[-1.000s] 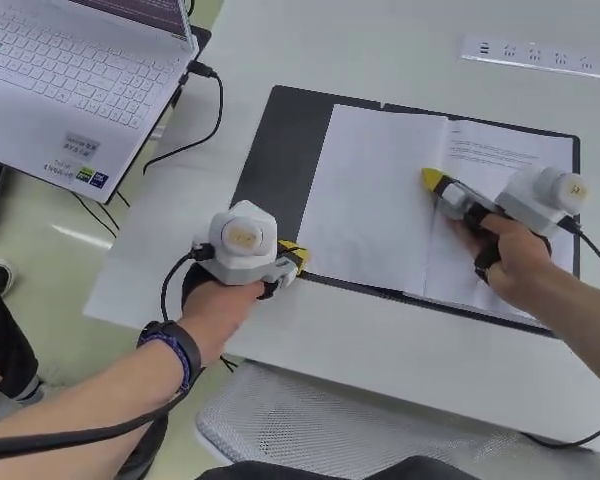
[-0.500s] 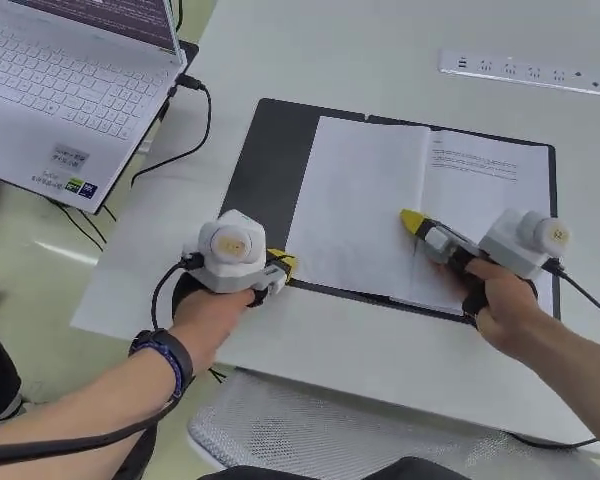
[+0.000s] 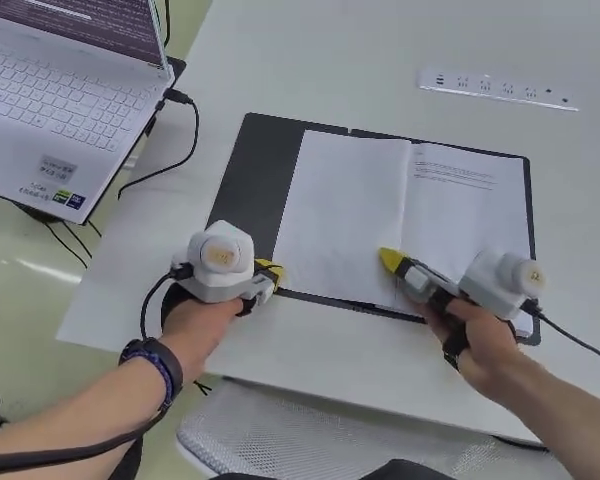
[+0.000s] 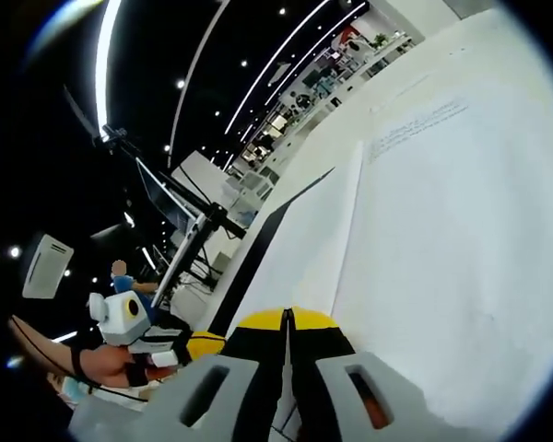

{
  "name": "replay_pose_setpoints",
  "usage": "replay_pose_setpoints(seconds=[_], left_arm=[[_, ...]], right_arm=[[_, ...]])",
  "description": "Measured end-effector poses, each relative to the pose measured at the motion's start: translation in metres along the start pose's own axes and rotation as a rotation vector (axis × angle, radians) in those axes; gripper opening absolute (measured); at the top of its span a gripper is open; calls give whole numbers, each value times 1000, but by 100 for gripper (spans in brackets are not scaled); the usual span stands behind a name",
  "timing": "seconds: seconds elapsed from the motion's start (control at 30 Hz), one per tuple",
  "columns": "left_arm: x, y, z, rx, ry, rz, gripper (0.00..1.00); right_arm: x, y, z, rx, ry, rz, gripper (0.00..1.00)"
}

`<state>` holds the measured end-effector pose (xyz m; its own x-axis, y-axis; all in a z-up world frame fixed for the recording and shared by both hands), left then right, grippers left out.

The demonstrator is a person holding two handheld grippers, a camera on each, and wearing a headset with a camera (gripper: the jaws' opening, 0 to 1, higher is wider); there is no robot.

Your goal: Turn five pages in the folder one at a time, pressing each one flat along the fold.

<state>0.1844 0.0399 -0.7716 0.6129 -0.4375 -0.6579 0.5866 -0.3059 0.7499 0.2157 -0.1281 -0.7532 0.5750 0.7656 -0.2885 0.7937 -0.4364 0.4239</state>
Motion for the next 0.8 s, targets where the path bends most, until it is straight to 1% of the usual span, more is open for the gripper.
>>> replay_pose_setpoints(seconds=[0.03,0.1,0.17,0.4,0.57,0.67,0.77,0.8], left_arm=[[0,0,0,-1,1,0,0],[0,0,0,3,3,1,0],[0,0,0,4,4,1,0],[-1,0,0,3,6,0,0],[-1,0,1,-4,14,4,0],[-1,0,1,-1,14,-5,0],[0,1,1,-16,15,-23,0],[-1,0,1,-43,19,-29,0]], right_arm=[[-2,-3,-1,1,0,-3,0],[-1,-1,4,3,2,-9,0],[-3,-3,5,5,2,-11,0],[-14,-18,9,1,1,-34,0],[-17,-23,11,-3,-4,-50,0],[-20,-27,11,-3,-8,-57,0],[-21,-28,13,13,-12,-50,0],[-21,-28,12,15,-13,-49,0]])
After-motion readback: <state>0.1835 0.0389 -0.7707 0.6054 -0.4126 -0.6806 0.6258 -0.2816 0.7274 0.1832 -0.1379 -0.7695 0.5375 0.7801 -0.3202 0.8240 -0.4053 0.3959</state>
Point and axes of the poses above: the centre of the closed fingertips' face, and the gripper's own axes: x roughly forward along the fingers, z roughly to its right, y roughly out of its top, the point moved 3 cm from there along -x, roughly backward along the fingers, and after that the axes turned 12 degrees about x, right-handed, at the moved point
